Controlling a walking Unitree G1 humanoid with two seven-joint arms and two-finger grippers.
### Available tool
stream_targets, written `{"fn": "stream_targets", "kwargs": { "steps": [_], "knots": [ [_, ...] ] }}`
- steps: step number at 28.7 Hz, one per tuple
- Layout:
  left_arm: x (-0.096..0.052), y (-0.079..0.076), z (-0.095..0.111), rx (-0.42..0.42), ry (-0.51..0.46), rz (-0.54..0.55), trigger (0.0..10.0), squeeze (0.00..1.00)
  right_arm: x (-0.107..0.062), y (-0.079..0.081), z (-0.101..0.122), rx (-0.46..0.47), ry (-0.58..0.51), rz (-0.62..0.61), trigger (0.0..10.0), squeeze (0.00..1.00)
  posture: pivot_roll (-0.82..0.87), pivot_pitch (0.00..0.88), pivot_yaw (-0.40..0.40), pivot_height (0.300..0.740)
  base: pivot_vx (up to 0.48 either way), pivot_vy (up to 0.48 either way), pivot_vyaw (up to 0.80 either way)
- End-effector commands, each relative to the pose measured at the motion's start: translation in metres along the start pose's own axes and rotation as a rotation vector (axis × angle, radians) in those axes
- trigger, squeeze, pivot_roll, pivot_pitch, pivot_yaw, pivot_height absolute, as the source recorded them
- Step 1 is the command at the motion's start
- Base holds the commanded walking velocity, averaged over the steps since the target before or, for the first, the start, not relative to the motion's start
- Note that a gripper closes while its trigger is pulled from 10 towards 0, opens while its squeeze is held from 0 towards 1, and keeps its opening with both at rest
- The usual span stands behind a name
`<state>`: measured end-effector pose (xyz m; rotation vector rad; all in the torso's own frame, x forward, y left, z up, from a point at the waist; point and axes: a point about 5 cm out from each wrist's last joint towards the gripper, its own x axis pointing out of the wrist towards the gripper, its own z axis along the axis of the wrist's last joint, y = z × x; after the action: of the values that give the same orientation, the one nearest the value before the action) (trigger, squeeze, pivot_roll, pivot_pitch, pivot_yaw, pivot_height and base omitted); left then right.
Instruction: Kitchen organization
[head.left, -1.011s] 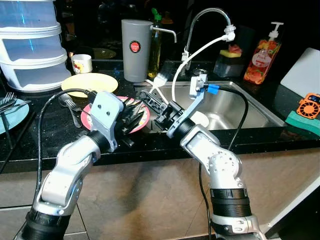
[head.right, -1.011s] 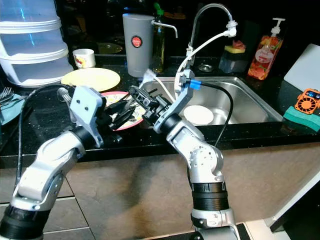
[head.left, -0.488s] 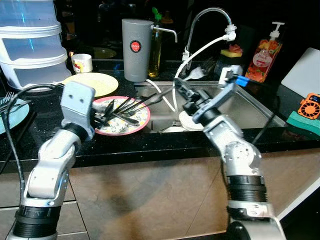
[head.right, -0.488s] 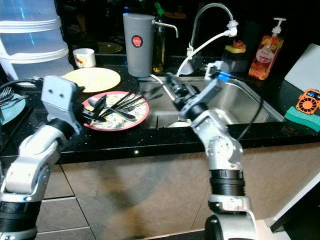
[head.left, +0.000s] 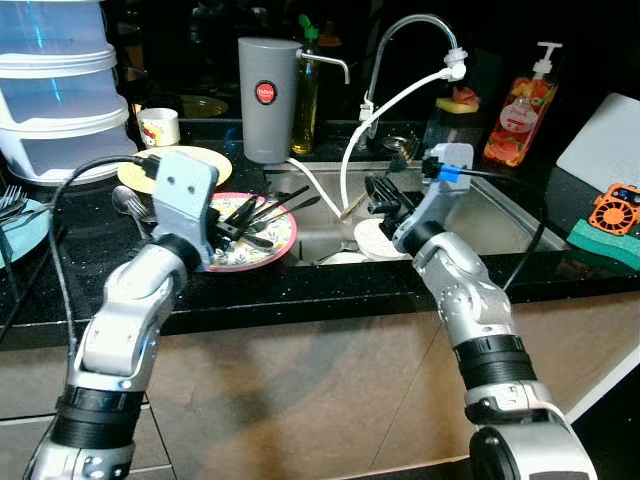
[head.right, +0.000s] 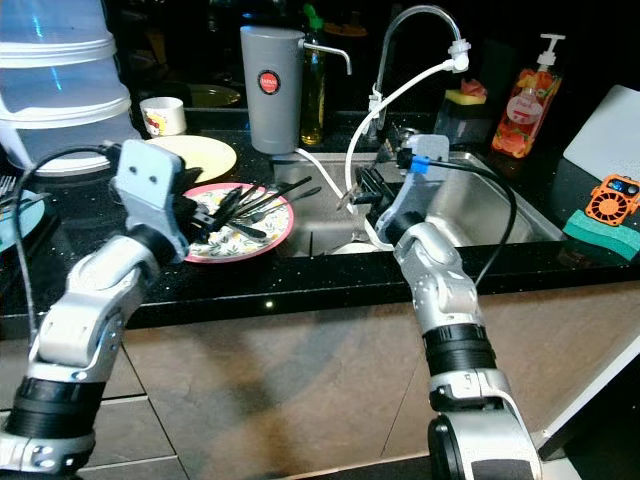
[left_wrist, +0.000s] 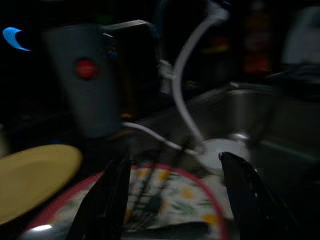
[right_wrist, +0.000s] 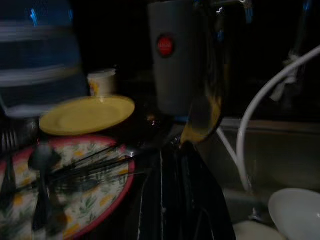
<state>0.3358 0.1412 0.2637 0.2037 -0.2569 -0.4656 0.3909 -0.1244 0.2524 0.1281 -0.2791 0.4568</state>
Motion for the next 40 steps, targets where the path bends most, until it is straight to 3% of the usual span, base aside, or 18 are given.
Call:
{"fn": "stream_targets", "kwargs": {
  "steps": [1, 6, 10, 11, 12, 19, 29, 32, 40],
  "knots": [
    [0.01, -0.011, -0.011, -0.021, 0.073, -0.099, 10.0, 0.0, 0.006, 0.001, -0.004, -0.05, 0.02, 0.012, 1.0, 0.0, 0.06, 0.027, -0.054, 0.74, 0.0, 0.0, 0.0],
    [0.025, -0.023, -0.018, -0.022, 0.149, -0.165, 10.0, 0.0, 0.018, 0.008, -0.011, -0.133, 0.064, 0.05, 3.3, 0.0, 0.06, 0.035, -0.05, 0.74, 0.0, 0.0, 0.0],
    [0.031, -0.028, -0.02, -0.021, 0.166, -0.199, 10.0, 0.0, 0.021, 0.01, -0.013, -0.179, 0.086, 0.071, 3.8, 0.0, 0.07, 0.043, -0.054, 0.74, 0.0, 0.0, 0.0],
    [0.034, -0.028, -0.02, -0.024, 0.168, -0.2, 10.0, 0.0, 0.022, 0.01, -0.014, -0.203, 0.1, 0.071, 8.5, 0.0, 0.07, 0.049, -0.053, 0.74, 0.0, 0.0, 0.0],
    [0.038, -0.028, -0.019, -0.023, 0.167, -0.2, 10.0, 0.0, 0.023, 0.011, -0.014, -0.225, 0.112, 0.073, 9.9, 0.0, 0.07, 0.055, -0.05, 0.74, 0.0, 0.0, 0.0],
    [0.05, -0.028, -0.023, -0.018, 0.222, -0.213, 10.0, 0.0, 0.022, 0.007, -0.027, -0.343, 0.225, 0.065, 10.0, 0.0, 0.07, 0.069, -0.034, 0.74, 0.0, 0.0, 0.0],
    [0.053, -0.029, -0.024, -0.008, 0.226, -0.243, 10.0, 0.0, 0.013, -0.012, -0.038, -0.344, 0.34, -0.007, 10.0, 0.0, 0.06, 0.076, -0.033, 0.74, 0.0, 0.0, 0.0],
    [0.054, -0.032, -0.027, -0.043, 0.226, -0.255, 10.0, 0.0, 0.01, -0.017, -0.041, -0.332, 0.367, -0.034, 10.0, 0.0, 0.06, 0.078, -0.037, 0.74, 0.0, 0.0, 0.0],
    [0.055, -0.036, -0.031, -0.051, 0.237, -0.26, 10.0, 0.0, 0.008, -0.014, -0.047, -0.305, 0.379, -0.02, 10.0, 0.0, 0.06, 0.078, -0.037, 0.74, 0.0, 0.0, 0.0]
  ]
}}
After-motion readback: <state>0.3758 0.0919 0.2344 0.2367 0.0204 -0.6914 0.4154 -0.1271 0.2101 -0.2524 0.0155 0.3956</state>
